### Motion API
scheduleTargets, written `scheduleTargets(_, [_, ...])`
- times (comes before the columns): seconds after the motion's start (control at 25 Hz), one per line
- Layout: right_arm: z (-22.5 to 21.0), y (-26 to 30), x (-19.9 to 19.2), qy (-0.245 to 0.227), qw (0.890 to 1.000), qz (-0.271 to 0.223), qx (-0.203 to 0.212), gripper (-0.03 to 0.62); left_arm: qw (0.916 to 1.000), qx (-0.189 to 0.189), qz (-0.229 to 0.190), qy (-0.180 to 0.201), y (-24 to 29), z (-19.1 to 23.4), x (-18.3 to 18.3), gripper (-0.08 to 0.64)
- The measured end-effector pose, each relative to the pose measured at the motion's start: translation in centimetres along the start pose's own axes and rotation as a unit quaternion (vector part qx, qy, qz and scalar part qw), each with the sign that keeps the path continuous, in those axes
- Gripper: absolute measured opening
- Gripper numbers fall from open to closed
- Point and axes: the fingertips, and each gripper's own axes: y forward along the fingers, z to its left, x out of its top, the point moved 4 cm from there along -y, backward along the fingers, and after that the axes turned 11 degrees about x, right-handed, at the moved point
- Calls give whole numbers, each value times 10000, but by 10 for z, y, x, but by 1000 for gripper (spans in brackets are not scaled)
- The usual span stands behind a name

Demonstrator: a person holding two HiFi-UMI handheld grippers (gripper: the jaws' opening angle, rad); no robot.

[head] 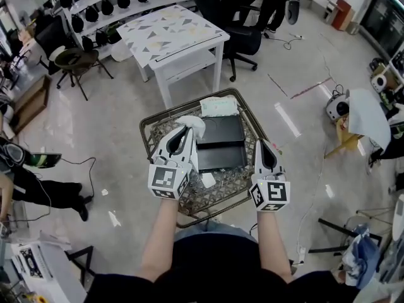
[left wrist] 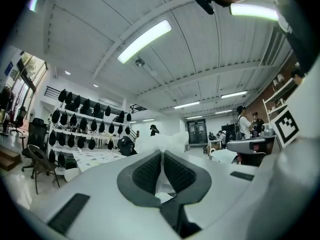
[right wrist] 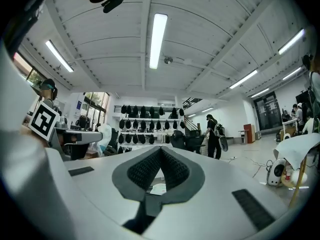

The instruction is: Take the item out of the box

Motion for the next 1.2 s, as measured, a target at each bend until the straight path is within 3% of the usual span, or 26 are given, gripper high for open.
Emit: scheduleTargets(1.2, [4, -6, -3, -40, 9999, 117, 3, 0, 9999, -122, 86, -69, -4, -7, -8, 32])
